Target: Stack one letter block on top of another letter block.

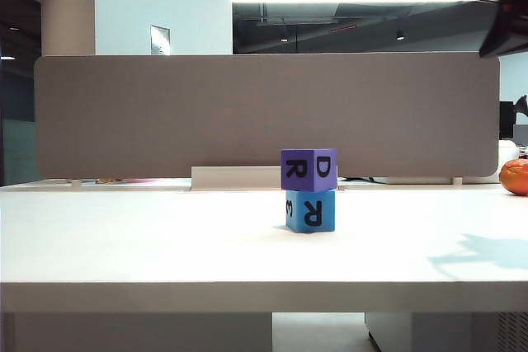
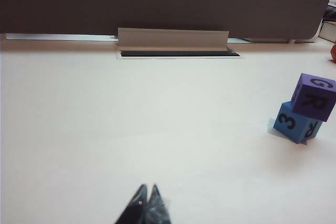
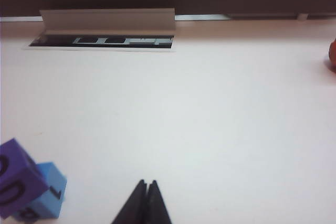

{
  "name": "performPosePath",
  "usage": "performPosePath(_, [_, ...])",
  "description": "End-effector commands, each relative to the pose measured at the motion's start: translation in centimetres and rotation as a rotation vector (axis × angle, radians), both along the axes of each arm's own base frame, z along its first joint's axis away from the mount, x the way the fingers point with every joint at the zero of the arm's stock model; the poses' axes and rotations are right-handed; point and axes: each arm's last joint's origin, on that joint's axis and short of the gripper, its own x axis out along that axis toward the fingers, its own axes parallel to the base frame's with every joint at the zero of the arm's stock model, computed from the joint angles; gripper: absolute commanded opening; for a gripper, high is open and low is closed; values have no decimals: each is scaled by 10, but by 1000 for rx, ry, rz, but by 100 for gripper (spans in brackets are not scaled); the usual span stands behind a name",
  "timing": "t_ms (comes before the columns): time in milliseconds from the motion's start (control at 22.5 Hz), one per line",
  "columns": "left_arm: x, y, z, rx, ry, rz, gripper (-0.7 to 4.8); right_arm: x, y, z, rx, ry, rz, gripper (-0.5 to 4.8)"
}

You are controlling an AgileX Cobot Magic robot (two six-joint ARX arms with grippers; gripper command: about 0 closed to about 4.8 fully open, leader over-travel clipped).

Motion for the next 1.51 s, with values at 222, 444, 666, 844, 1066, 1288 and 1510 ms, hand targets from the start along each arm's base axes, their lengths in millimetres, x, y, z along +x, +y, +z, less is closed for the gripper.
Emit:
performPosePath(222, [0,0,0,-2,10,-3,-6,-37,-9,-9,83,-69,-90,-8])
performPosePath(444, [0,0,0,-2,9,-3,-6,-66,-14,-16,139,-144,-114,-8])
performPosePath(666, [0,0,0,-2,9,-4,-6,-85,-17,-28,144,-173,-114,-8])
performPosePath(844, [0,0,0,-2,9,-4,-6,-97,-20,-37,131,-153,-156,-8])
performPosePath(1066, [0,0,0,-3,10,-4,-6,-109,-23,-47,135,-193,-174,-8])
performPosePath(1288, [0,0,0,-2,9,-3,-6,-120,-24,-65,144,-225,-168,-8])
performPosePath(1510, [-1,-1,1,-1,5,-16,-6,-127,-25,-77,132,-178,-171,-8])
